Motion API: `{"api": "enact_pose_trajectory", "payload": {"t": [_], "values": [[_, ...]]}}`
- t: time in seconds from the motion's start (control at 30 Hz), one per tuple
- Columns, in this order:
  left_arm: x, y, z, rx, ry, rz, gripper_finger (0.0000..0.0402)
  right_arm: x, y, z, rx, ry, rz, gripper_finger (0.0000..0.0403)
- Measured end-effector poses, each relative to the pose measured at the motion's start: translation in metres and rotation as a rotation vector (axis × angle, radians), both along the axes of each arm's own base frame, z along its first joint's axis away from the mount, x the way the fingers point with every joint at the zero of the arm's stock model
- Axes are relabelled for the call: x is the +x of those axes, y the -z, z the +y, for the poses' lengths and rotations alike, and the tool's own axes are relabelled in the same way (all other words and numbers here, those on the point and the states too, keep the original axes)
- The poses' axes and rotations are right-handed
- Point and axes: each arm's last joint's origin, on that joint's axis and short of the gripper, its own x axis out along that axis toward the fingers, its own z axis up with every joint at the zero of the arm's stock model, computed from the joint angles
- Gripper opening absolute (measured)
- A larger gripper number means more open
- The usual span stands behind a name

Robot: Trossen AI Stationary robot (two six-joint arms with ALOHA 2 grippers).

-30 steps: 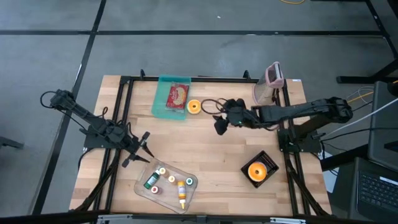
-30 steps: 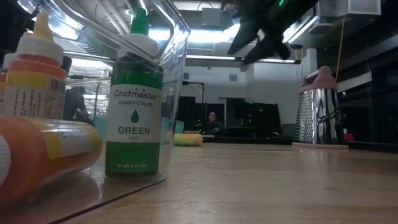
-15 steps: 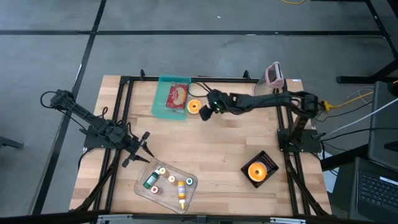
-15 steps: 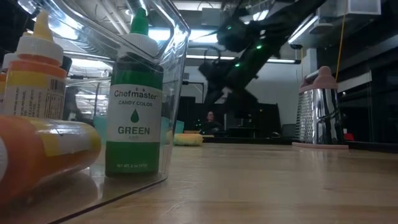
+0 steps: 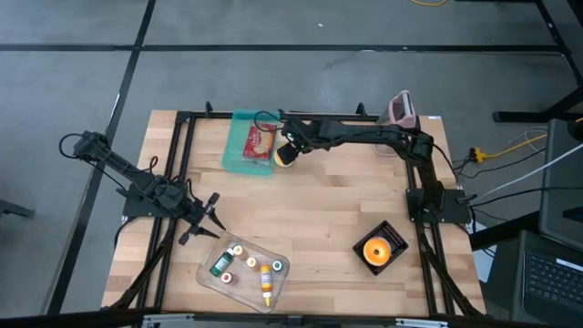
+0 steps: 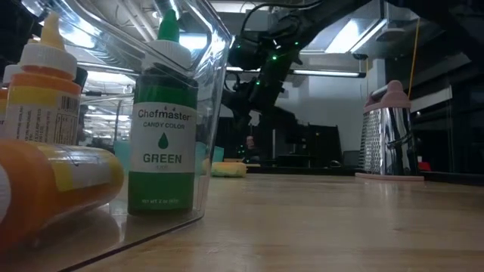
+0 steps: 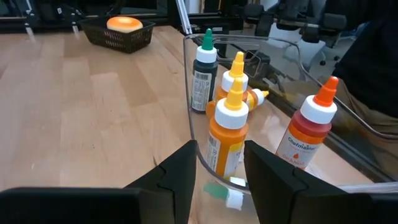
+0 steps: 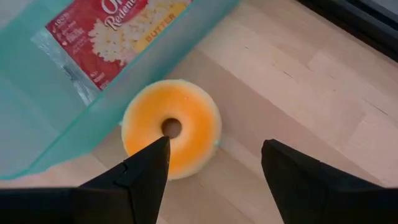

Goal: Pick & Place Food Item
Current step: Put the orange donut into the black basket

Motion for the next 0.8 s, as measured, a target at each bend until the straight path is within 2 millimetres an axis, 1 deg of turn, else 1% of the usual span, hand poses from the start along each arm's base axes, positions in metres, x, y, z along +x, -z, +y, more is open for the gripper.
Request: {"api": "enact_pose_trajectory", "payload": {"t": [0.1, 0.23, 0.33, 0.37, 0.43, 0.5, 0.6, 0.7, 0.8], "values": [[0.000, -0.001, 0.000, 0.008, 0.003, -0.013, 0.0131, -0.001, -0.001, -0.004, 0.016, 0.001, -0.005, 0.0251], [0.002, -0.008, 0.000, 0.092, 0.008, -0.142, 0.0134, -0.002, -0.001, -0.007, 0.020, 0.007, -0.006, 0.0251], [0.002, -0.008, 0.000, 0.135, 0.019, -0.169, 0.0134, -0.001, -0.001, -0.007, 0.017, -0.005, -0.003, 0.0251], [0.002, -0.009, 0.000, 0.126, 0.018, -0.168, 0.0133, -0.001, -0.001, -0.007, 0.015, -0.013, -0.001, 0.0251], [0.002, -0.012, -0.001, 0.050, 0.021, -0.158, 0.0132, -0.001, -0.001, -0.006, 0.016, -0.019, -0.001, 0.0251], [0.001, -0.021, -0.003, 0.001, 0.093, -0.181, 0.0130, -0.001, -0.001, -0.006, 0.014, -0.024, 0.001, 0.0251], [-0.005, -0.042, -0.004, -0.023, 0.245, -0.290, 0.0130, -0.001, -0.001, -0.006, 0.014, -0.039, 0.003, 0.0251], [-0.014, -0.062, -0.001, -0.051, 0.269, -0.355, 0.0129, -0.001, -0.001, -0.006, 0.013, -0.040, 0.003, 0.0251], [-0.024, -0.076, 0.005, -0.045, 0.268, -0.420, 0.0130, -0.001, -0.001, -0.006, 0.016, -0.046, 0.003, 0.0251]]}}
